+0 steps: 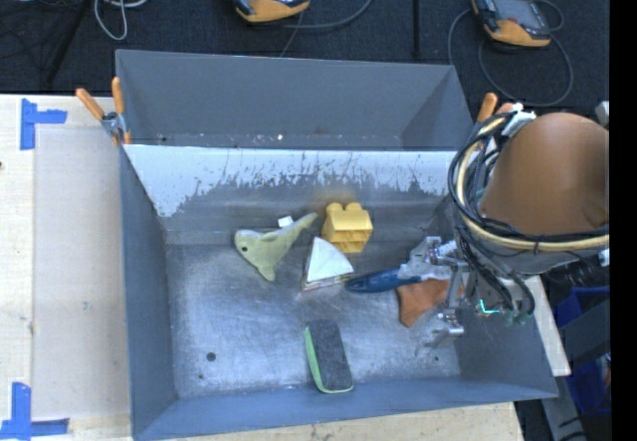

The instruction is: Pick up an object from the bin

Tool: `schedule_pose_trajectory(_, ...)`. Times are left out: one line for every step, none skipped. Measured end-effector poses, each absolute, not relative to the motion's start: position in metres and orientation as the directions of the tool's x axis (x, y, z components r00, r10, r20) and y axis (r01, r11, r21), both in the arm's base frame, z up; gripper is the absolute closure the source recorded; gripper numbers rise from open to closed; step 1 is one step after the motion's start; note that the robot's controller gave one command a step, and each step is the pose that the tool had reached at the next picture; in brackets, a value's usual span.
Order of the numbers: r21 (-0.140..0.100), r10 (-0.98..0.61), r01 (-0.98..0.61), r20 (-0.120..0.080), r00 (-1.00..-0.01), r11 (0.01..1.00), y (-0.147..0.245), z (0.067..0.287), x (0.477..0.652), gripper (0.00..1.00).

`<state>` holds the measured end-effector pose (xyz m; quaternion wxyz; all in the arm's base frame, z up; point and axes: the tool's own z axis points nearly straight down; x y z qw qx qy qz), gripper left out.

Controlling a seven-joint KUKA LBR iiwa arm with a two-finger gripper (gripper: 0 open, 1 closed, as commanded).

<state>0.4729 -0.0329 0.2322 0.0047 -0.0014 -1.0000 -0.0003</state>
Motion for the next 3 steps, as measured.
schedule_pose_trajectory(0.000,0.002,0.002,0.002,-1.000,1.000,-0.033,0.236,0.474,0.00)
schedule_pose_trajectory(0.002,0.114,0.114,-0.007,-0.993,0.993,-0.049,0.214,0.484,0.00)
schedule_pose_trajectory(-0.002,0.278,0.278,0.015,-0.961,0.961,-0.068,0.204,0.489,0.00)
